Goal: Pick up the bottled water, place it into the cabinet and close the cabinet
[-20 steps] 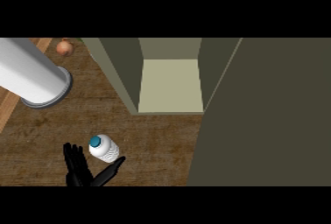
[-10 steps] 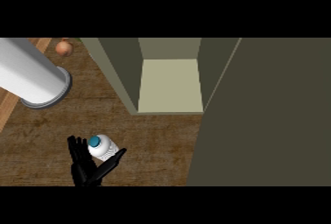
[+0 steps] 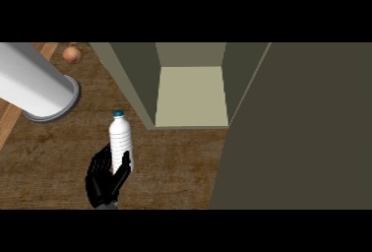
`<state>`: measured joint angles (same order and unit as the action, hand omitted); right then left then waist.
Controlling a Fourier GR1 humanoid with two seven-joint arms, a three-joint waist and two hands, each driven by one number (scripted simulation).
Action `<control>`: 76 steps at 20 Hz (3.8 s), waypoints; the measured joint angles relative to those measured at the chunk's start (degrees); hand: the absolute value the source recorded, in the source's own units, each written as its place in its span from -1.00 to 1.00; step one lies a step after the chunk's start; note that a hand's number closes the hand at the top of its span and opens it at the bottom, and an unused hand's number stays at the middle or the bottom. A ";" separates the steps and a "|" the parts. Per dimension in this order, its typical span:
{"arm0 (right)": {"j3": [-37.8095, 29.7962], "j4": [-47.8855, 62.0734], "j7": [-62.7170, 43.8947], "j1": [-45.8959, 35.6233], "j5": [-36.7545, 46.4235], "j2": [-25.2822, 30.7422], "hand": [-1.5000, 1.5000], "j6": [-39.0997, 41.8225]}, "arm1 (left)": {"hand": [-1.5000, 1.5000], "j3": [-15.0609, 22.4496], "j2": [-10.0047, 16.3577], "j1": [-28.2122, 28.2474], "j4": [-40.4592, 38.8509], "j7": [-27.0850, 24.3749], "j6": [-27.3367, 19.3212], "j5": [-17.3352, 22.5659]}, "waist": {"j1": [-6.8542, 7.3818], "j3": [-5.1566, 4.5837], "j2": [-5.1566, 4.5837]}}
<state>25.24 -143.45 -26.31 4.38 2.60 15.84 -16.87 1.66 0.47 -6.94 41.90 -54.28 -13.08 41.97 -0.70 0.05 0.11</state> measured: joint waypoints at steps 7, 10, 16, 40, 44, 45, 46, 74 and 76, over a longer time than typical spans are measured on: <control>-2.88 0.48 2.94 1.71 -0.87 0.22 -1.00 1.60 | 1.00 1.25 -0.19 -4.05 -3.09 -3.96 -5.47 -3.74 | -0.01 -0.04 -0.07; -5.02 0.40 3.45 2.67 -1.18 0.67 -1.00 2.55 | 1.00 2.25 -0.03 -5.55 -4.33 -4.34 -6.62 -3.41 | 0.01 -0.05 -0.11; -6.65 0.83 5.60 4.03 -1.71 1.11 -1.00 3.40 | 1.00 9.88 3.59 -9.32 -4.76 0.22 1.61 -8.53 | -1.34 -0.05 -0.09; -33.80 4.74 15.14 13.12 -13.74 1.11 -1.00 18.02 | 1.00 19.72 -0.21 -28.10 3.70 20.98 5.64 -6.05 | -1.24 0.02 0.04; -37.71 6.58 16.69 13.56 -17.80 0.95 -1.00 21.61 | 1.00 21.15 -0.37 -32.78 1.91 21.88 2.44 -3.80 | -1.98 0.00 -0.09; -38.70 7.24 16.79 12.87 -19.11 1.05 -1.00 22.14 | 1.00 21.94 -0.39 -34.10 1.60 22.18 1.34 -2.78 | -2.17 0.00 -0.15; -39.82 7.74 17.08 12.91 -20.48 1.13 -1.00 23.02 | 1.00 22.48 -0.41 -35.21 0.83 22.16 0.70 -2.06 | -2.29 -0.01 -0.19; -54.43 12.99 15.18 10.41 -44.36 6.05 -1.00 33.55 | 1.00 26.63 -0.47 -54.92 -28.86 20.64 -11.74 8.92 | -6.16 -0.10 -2.17; -54.79 13.66 15.13 10.05 -44.77 6.39 -1.00 33.89 | 1.00 26.24 -0.47 -55.37 -30.03 20.27 -11.49 9.17 | -6.11 -0.12 -2.23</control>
<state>-29.55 -129.79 -11.19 14.43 -42.18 22.23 17.02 27.90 0.00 -62.31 11.86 -34.00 -24.57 51.14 -6.81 -0.06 -2.12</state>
